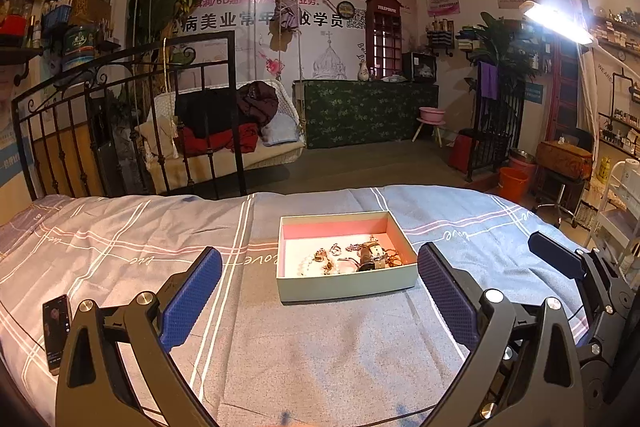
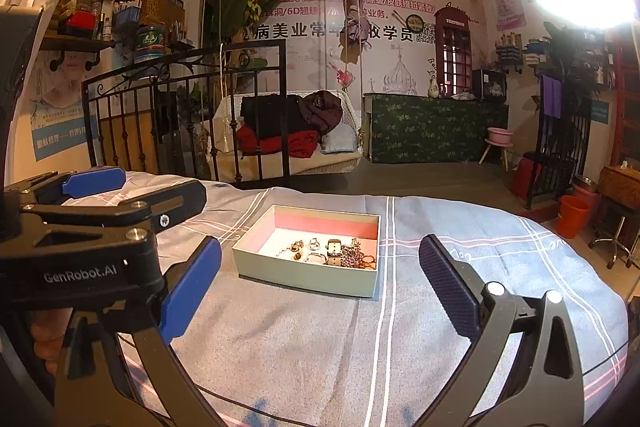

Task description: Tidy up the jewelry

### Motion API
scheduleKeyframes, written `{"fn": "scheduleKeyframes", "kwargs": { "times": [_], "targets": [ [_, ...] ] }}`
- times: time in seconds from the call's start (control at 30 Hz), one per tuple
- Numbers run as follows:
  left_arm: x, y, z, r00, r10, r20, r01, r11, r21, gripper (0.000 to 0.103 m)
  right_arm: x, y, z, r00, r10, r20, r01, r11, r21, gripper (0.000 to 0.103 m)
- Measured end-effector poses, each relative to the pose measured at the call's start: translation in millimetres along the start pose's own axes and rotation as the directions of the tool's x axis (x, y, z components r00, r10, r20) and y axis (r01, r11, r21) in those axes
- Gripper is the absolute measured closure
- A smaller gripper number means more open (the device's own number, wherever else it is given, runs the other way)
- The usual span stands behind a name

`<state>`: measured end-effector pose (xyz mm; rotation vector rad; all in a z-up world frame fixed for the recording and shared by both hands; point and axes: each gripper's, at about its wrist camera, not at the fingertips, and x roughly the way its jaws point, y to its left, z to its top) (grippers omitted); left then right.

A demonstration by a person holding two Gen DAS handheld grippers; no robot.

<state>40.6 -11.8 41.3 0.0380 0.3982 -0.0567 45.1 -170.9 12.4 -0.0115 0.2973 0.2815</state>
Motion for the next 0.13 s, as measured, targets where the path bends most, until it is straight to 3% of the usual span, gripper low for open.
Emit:
{"fn": "scheduleKeyframes", "kwargs": {
  "times": [0.13],
  "targets": [
    [1.9, 3.1, 1.4, 1.0, 0.007, -0.01, -0.008, 1.0, -0.015, 0.006, 2.8, 0.2, -0.3, 1.0, 0.003, -0.011, -0.003, 1.0, 0.0, 0.005]
  ]
}}
